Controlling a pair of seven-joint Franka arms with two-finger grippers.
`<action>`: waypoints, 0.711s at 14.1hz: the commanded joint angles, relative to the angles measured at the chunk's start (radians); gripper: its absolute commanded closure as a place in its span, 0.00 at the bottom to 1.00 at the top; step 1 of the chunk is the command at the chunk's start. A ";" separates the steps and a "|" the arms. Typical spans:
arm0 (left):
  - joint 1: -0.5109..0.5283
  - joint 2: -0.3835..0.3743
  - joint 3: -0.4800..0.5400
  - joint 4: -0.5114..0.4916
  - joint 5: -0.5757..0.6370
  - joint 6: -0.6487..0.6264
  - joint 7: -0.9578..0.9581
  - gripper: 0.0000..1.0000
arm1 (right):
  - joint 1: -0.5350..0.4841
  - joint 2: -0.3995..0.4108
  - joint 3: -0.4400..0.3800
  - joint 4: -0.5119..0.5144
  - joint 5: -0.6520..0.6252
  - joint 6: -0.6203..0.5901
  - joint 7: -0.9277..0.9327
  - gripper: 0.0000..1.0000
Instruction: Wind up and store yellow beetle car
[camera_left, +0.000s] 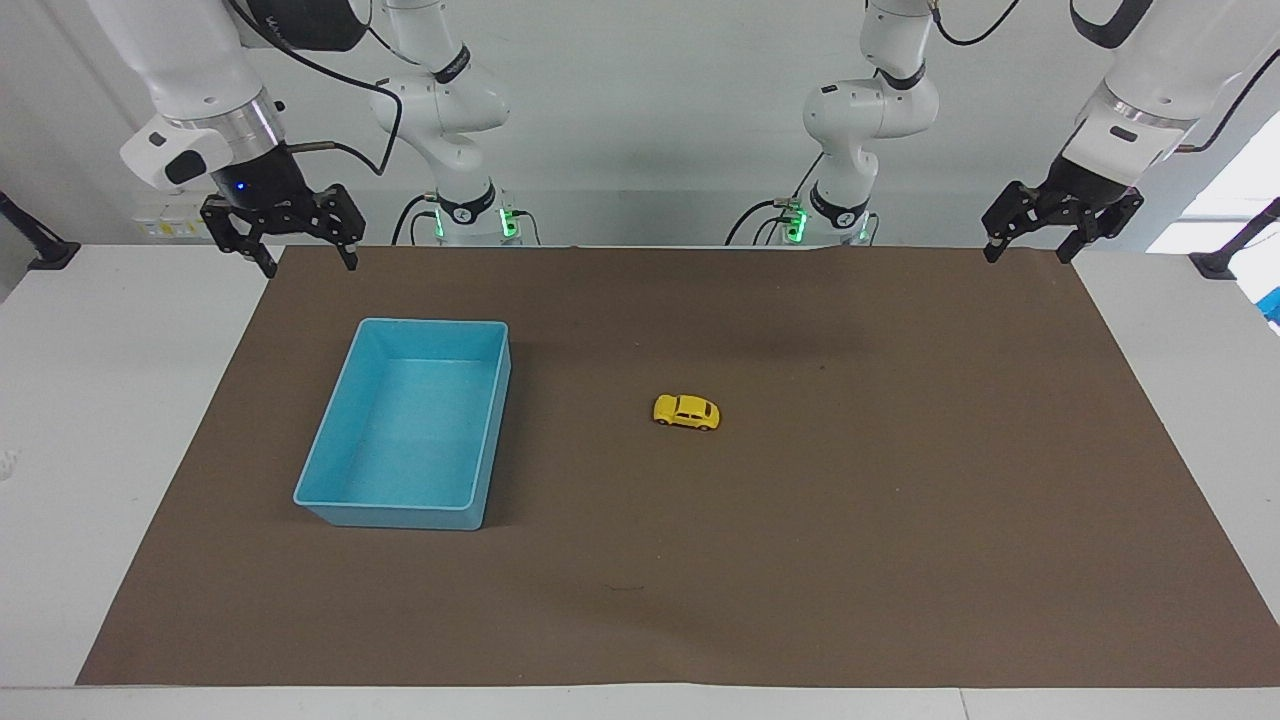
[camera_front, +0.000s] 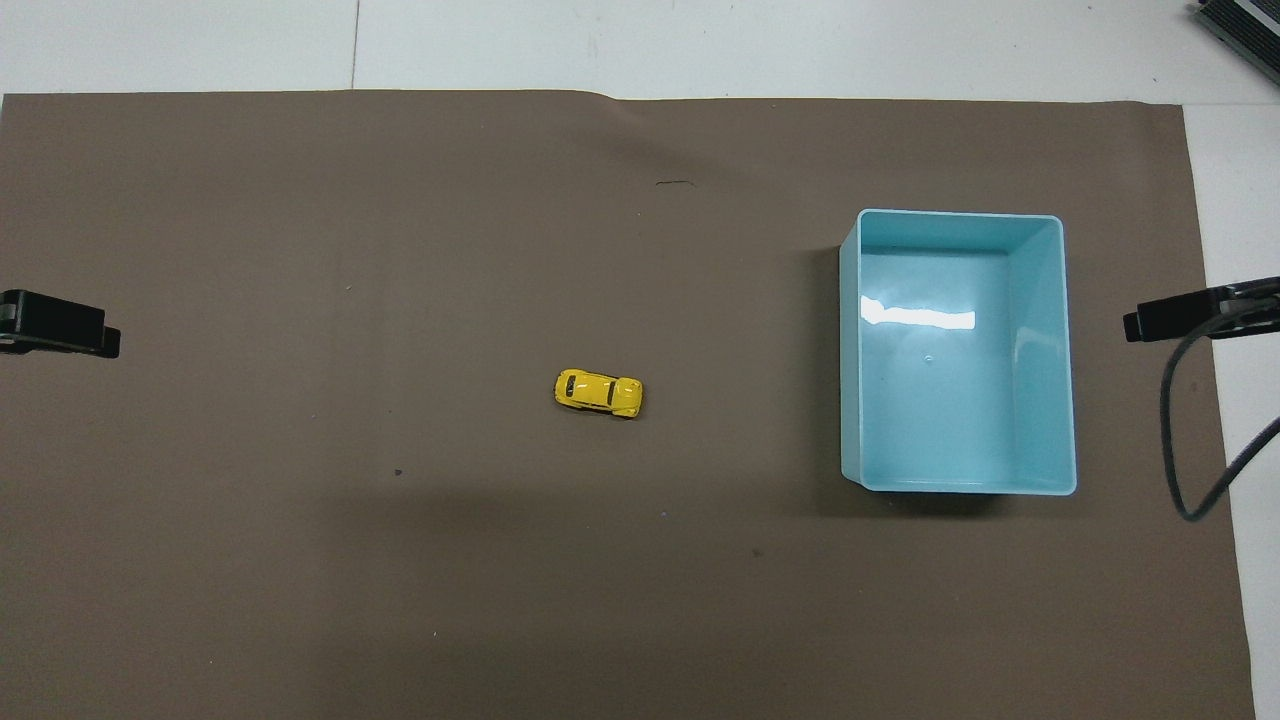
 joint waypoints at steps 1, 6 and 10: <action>0.012 -0.011 -0.008 -0.017 0.000 0.017 0.004 0.00 | 0.009 0.013 -0.012 0.026 -0.013 -0.022 0.025 0.00; 0.011 -0.012 -0.008 -0.020 0.000 0.017 0.004 0.00 | 0.012 0.006 -0.010 0.026 -0.010 -0.008 0.025 0.00; -0.003 -0.014 -0.009 -0.022 0.000 0.016 -0.001 0.00 | 0.000 0.007 -0.010 0.020 -0.007 -0.007 0.027 0.00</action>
